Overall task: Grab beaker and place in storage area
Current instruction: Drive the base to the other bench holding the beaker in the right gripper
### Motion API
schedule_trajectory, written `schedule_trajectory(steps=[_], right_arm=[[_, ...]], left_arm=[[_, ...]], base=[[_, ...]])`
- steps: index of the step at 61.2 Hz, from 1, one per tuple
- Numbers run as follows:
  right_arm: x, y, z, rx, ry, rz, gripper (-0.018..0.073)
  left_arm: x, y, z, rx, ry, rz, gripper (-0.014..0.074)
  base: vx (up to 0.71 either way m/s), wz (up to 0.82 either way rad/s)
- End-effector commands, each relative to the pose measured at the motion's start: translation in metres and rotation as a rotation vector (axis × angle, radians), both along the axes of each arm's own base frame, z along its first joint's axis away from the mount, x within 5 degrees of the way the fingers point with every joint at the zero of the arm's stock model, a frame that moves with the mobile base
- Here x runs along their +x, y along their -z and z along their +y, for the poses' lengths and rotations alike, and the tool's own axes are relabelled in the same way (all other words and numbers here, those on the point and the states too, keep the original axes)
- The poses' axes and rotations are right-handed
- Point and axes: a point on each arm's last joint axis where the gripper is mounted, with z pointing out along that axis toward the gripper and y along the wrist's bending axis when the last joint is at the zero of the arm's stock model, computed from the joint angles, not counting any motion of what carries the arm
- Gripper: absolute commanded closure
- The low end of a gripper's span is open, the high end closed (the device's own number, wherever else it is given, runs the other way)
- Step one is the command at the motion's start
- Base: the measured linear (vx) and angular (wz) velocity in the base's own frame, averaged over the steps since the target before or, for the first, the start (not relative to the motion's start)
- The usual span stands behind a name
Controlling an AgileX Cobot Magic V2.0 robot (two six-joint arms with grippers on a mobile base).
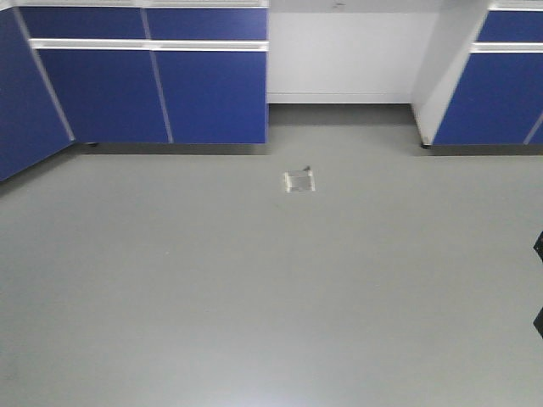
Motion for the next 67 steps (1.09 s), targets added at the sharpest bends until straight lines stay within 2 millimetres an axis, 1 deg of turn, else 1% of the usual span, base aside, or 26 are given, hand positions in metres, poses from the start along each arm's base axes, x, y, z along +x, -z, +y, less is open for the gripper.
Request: schedule_trajectory(steps=[1, 37, 67], right_arm=[[0.0014, -0.0169, -0.0019, -0.002, 0.022, -0.097, 0.0559], [0.0014, -0.0169, -0.0019, -0.002, 0.022, -0.097, 0.0559], [0.0014, -0.0169, -0.0019, -0.002, 0.022, -0.097, 0.0559]], left_arm=[[0.0000, -0.0011, -0.0016, -0.012, 0.020, -0.079, 0.0605], [0.0000, -0.0011, -0.0016, -0.012, 0.020, -0.079, 0.0605], [0.0000, -0.0011, -0.0016, -0.012, 0.020, -0.079, 0.0605]], base=[[0.09, -0.45], [0.17, -0.56], [0.28, -0.54]])
